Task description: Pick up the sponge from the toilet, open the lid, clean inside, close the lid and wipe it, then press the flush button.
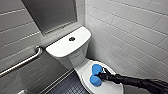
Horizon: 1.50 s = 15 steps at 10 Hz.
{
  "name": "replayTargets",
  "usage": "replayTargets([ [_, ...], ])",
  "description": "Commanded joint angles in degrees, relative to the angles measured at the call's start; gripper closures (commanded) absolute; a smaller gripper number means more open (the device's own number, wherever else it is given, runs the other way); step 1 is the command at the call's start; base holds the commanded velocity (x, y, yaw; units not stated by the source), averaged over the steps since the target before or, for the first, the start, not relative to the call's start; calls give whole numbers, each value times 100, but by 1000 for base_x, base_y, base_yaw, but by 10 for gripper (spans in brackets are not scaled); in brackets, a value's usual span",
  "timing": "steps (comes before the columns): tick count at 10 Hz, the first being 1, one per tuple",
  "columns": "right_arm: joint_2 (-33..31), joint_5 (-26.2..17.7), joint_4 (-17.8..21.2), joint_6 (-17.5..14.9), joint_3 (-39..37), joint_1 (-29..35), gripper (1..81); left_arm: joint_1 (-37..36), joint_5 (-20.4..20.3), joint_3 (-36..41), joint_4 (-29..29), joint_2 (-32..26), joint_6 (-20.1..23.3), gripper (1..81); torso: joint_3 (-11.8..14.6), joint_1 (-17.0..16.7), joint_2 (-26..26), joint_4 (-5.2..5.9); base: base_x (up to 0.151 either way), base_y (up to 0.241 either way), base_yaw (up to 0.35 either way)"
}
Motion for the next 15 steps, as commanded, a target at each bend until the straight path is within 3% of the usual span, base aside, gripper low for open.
replayTargets([
  [1,-582,-172,87,5,559,-115,811,120,416,95,-4,-75,33,10,0,0,0,0,0,0,0],
  [3,-862,74,87,-4,628,-414,811,120,416,104,-22,-102,33,10,0,0,0,0,0,0,0],
  [9,-2621,470,87,5,2026,-1082,811,120,416,130,22,-76,42,10,0,0,-2,0,0,0,0],
  [15,-3570,1840,113,31,1869,-2602,811,120,407,139,31,-137,42,10,0,0,-6,0,0,0,0],
])
